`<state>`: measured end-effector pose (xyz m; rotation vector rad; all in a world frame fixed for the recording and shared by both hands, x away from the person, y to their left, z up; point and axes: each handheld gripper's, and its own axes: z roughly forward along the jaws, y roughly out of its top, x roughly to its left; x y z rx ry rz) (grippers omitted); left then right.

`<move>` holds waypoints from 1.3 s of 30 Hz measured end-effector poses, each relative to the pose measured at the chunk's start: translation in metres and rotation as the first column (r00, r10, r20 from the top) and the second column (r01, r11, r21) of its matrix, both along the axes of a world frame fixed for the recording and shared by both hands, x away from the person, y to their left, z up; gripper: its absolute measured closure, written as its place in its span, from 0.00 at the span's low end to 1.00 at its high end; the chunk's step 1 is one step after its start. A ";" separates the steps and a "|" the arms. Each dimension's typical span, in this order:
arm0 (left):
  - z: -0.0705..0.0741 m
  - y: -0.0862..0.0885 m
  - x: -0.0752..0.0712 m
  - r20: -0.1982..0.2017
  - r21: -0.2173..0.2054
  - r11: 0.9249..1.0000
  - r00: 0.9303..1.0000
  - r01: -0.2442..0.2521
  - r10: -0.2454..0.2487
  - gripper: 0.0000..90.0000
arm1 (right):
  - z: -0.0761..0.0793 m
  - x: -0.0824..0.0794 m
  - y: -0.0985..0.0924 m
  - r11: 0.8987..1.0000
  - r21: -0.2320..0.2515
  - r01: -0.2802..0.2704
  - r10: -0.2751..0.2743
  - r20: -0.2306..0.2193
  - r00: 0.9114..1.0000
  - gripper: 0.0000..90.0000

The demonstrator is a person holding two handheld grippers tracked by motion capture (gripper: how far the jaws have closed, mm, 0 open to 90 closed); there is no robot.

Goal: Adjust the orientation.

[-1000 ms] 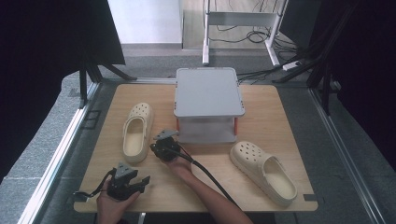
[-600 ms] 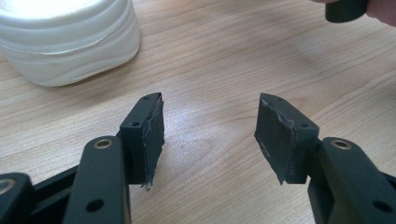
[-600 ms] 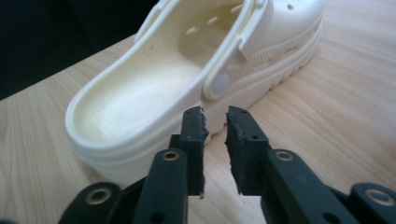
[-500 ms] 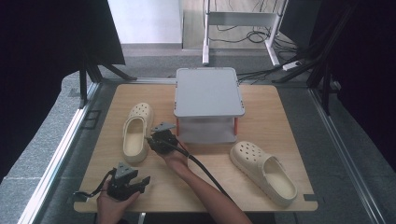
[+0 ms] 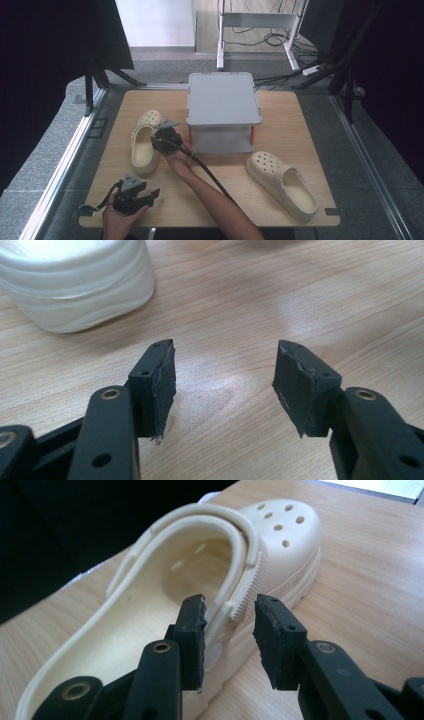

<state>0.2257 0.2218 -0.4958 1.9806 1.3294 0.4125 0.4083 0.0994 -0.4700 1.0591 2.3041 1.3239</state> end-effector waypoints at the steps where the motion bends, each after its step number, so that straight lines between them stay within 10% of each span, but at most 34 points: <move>1: 0.000 0.000 0.000 0.000 -0.002 1.000 1.000 0.002 -0.002 0.47 | 0.001 0.000 0.002 1.000 -0.006 0.005 -0.005 0.006 1.000 0.72; 39: 0.000 0.001 0.000 0.004 0.010 1.000 1.000 0.001 -0.001 0.47 | 0.005 0.027 0.024 0.975 -0.130 0.178 -0.189 -0.077 0.979 0.82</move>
